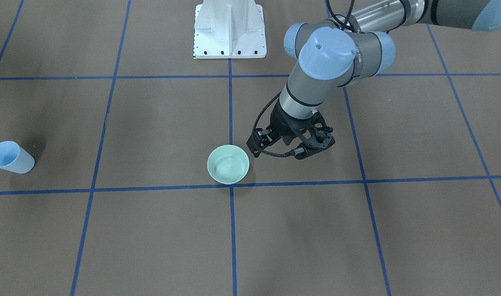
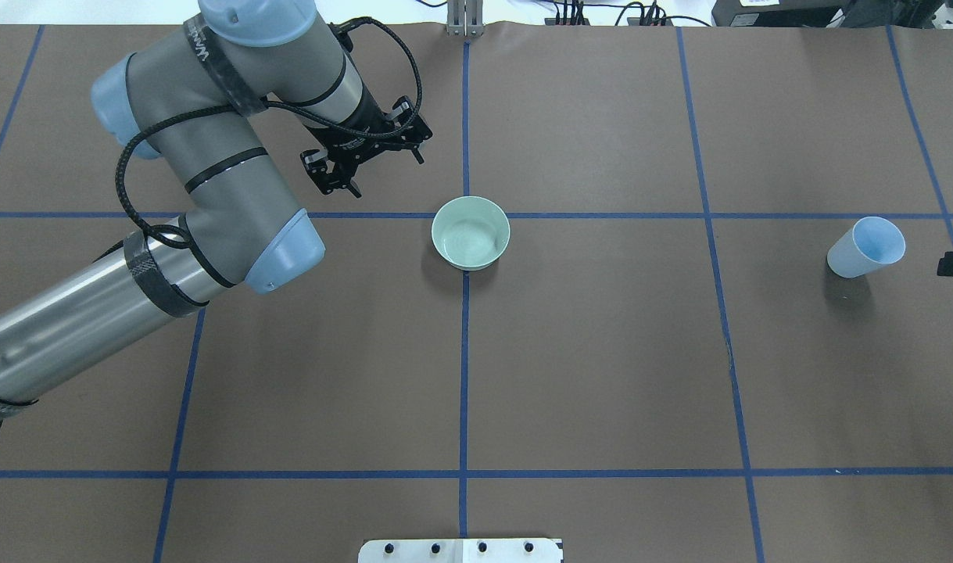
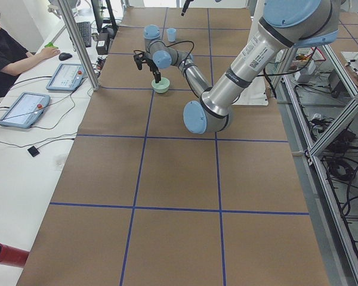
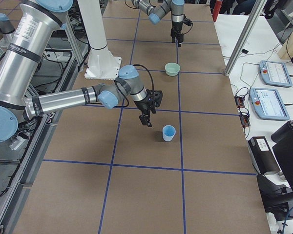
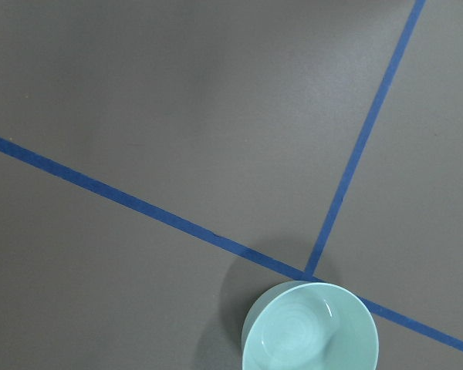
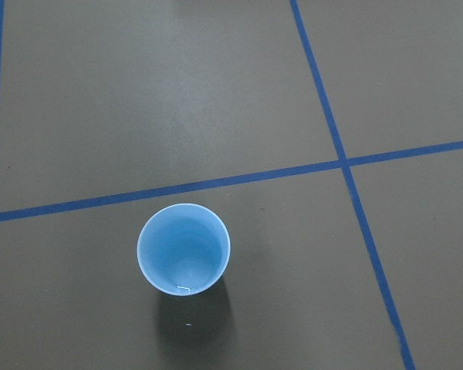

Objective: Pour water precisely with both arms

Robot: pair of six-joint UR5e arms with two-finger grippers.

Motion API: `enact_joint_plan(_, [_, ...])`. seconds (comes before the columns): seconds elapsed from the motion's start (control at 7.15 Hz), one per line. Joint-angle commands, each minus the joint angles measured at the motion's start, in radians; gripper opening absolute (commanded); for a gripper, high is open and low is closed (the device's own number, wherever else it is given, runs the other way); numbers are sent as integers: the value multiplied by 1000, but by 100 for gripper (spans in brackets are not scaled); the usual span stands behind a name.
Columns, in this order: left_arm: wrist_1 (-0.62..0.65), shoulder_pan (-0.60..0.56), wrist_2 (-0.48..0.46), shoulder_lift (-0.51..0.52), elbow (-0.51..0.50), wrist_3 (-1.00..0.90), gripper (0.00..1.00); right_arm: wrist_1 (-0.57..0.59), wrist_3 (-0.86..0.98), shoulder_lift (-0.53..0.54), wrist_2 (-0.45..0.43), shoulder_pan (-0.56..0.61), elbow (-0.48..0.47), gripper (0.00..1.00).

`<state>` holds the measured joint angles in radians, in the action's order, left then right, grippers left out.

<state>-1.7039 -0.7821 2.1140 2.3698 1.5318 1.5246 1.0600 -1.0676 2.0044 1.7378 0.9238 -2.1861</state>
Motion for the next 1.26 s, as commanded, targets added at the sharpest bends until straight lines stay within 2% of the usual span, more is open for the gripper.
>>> enact_joint_plan(0.0, [44, -8, -3, -23, 5, -101, 100, -35, -128, 14, -241, -194, 29, 100])
enact_joint_plan(0.14, [44, -12, -3, -24, 4, -107, 100, -35, -225, -15, -371, -300, 67, 100])
enact_joint_plan(0.28, [44, -14, -3, -24, 2, -109, 100, -44, -242, -42, -444, -342, 127, 99])
enact_joint_plan(0.56, [44, -12, -5, -41, 4, -107, 100, -284, -230, -47, -515, -356, 301, 99])
enact_joint_plan(0.7, [44, -11, -5, -43, 4, -107, 100, -328, -229, -67, -536, -364, 348, 99])
enact_joint_plan(1.12, [46, -8, -5, -44, 4, -107, 100, -334, -229, -114, -612, -388, 394, 100])
